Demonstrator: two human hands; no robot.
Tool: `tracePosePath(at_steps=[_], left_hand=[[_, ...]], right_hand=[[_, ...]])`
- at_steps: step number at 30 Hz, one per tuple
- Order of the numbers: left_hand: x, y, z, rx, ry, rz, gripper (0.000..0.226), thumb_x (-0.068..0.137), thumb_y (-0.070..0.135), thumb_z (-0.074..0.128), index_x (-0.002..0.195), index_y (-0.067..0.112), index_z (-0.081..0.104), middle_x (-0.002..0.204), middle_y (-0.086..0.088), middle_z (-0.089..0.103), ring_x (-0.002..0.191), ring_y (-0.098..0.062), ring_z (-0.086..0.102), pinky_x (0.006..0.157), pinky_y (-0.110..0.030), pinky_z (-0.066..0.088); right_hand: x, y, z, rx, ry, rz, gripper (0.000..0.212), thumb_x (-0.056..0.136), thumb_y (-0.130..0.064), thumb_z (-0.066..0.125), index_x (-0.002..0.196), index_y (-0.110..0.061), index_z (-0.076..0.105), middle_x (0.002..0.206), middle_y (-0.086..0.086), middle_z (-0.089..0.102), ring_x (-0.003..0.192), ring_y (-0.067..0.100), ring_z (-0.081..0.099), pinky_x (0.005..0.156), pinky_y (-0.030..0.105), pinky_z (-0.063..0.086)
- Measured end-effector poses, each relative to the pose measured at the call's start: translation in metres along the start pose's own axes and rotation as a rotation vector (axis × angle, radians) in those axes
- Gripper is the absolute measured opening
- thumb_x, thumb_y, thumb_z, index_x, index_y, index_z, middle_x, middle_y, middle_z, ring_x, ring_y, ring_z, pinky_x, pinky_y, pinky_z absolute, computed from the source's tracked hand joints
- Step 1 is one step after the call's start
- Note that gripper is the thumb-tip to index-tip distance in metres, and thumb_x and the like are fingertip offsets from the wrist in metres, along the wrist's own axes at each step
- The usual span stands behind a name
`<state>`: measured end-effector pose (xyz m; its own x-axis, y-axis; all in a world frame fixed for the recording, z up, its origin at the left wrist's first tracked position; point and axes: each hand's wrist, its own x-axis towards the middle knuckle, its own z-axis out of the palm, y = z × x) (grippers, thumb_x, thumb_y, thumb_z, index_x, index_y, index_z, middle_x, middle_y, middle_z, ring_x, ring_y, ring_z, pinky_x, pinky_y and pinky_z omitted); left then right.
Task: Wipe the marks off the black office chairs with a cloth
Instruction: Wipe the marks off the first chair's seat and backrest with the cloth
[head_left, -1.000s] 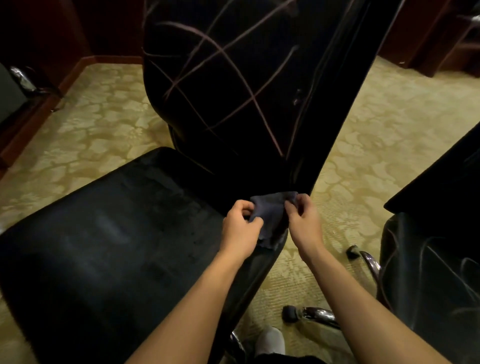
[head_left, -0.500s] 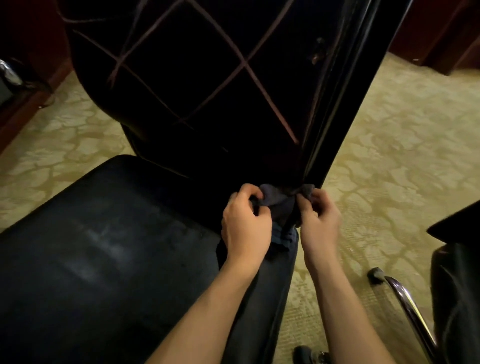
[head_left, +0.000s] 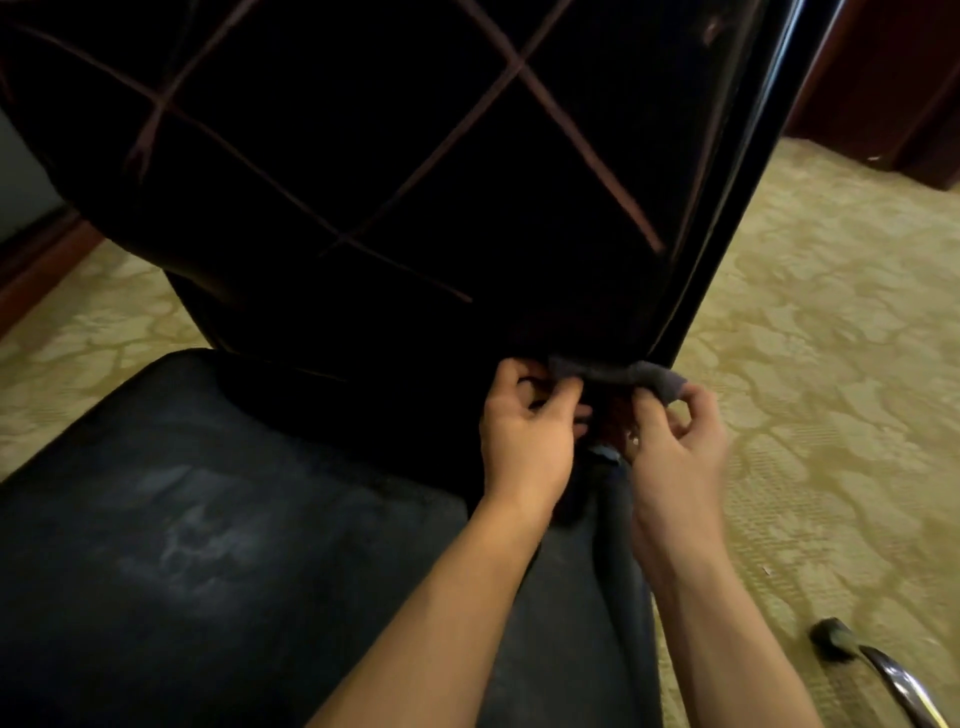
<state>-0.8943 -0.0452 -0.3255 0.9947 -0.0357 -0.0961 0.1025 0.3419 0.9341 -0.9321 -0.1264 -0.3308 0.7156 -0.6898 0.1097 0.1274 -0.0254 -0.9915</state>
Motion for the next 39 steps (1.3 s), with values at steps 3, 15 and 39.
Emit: tracePosePath(at_steps=[3, 15, 39], left_hand=[[0.013, 0.011, -0.008, -0.063, 0.049, -0.036, 0.011, 0.093, 0.002, 0.062, 0.102, 0.006, 0.057, 0.083, -0.006, 0.068, 0.073, -0.014, 0.067, 0.061, -0.018, 0.054], [0.045, 0.043, -0.132, -0.185, 0.268, 0.029, 0.012, 0.095, 0.002, 0.060, 0.104, 0.008, 0.056, 0.092, -0.013, 0.072, 0.083, -0.018, 0.072, 0.070, -0.020, 0.057], [0.073, 0.079, -0.151, -0.340, 0.425, -0.077, 0.014, 0.092, -0.006, 0.058, 0.105, -0.002, 0.060, 0.080, -0.012, 0.064, 0.071, -0.018, 0.066, 0.064, -0.020, 0.059]], right_hand=[[0.005, 0.001, 0.023, 0.072, 0.025, 0.025, 0.007, 0.088, -0.026, 0.061, 0.092, -0.028, 0.056, 0.084, 0.018, 0.068, 0.076, 0.032, 0.064, 0.068, 0.048, 0.052], [-0.041, 0.025, 0.158, 0.291, -0.122, 0.123, 0.007, 0.095, -0.010, 0.061, 0.095, -0.016, 0.055, 0.078, 0.009, 0.064, 0.075, 0.020, 0.059, 0.070, 0.032, 0.050], [-0.034, 0.005, 0.206, 0.171, -0.070, 0.248, 0.018, 0.068, -0.029, 0.065, 0.079, -0.019, 0.055, 0.075, 0.010, 0.068, 0.071, 0.025, 0.068, 0.077, 0.054, 0.057]])
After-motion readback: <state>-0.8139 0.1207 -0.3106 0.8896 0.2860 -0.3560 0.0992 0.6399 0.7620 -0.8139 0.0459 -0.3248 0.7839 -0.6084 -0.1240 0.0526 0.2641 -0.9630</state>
